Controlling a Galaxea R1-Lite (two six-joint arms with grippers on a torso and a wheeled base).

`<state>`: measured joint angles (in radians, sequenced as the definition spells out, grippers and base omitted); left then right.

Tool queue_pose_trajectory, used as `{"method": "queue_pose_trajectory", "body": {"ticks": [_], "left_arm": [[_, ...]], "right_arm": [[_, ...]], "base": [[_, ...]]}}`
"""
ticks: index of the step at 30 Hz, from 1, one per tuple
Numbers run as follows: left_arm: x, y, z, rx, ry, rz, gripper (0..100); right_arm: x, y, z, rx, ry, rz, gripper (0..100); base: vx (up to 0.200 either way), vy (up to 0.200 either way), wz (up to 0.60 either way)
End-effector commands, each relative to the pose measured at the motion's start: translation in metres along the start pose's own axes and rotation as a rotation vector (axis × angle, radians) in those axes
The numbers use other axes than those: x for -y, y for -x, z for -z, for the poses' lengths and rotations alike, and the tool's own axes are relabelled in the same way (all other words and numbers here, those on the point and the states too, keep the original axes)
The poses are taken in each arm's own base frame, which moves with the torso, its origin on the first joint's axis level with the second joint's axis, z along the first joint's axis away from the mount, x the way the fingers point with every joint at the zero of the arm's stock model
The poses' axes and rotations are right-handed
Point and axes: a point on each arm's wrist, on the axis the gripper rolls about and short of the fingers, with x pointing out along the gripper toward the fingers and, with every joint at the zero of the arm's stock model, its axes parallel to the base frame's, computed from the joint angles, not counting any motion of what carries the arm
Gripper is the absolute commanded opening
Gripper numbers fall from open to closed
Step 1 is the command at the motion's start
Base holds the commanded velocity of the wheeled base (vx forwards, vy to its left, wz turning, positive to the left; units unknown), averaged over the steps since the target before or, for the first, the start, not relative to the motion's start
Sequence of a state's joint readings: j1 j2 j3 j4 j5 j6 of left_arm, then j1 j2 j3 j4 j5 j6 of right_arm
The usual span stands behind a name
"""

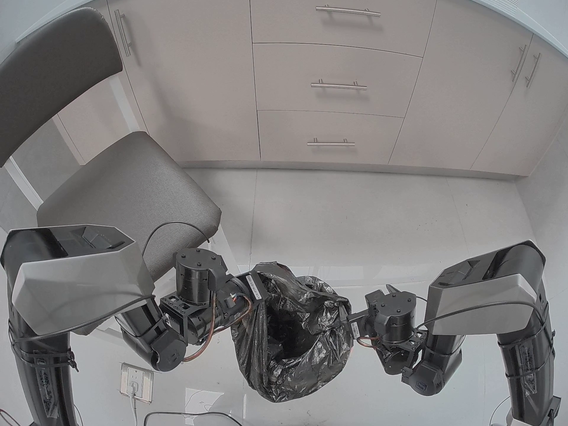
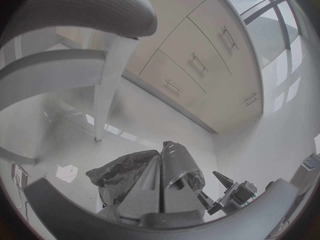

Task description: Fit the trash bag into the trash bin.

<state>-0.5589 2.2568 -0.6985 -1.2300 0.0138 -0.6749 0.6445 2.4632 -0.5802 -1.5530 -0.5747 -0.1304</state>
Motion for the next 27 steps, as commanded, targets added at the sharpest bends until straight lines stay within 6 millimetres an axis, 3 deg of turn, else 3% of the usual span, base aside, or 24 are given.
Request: {"method": "queue_pose_trajectory", "body": {"ticks": [1, 9, 19, 27], "left_arm": [[-0.005, -0.013, 0.004, -0.016, -0.001, 0.005, 0], [-0.022, -0.038, 0.022, -0.042, -0.114, -0.022, 0], [-0.024, -0.045, 0.025, -0.047, -0.131, -0.021, 0], [-0.027, -0.047, 0.024, -0.065, -0.239, -0.090, 0]], "right_arm": [[0.004, -0.004, -0.002, 0.015, -0.015, 0.017, 100], [0.010, -0.009, -0.002, 0.013, -0.021, 0.038, 100], [0.009, -0.015, 0.002, 0.010, -0.021, 0.045, 100], [0.010, -0.018, 0.008, -0.004, -0.009, 0.053, 100]], "base": [[0.000, 0.000, 0.00], [0.000, 0.000, 0.00], [0.000, 0.000, 0.00], [0.000, 0.000, 0.00]]}}
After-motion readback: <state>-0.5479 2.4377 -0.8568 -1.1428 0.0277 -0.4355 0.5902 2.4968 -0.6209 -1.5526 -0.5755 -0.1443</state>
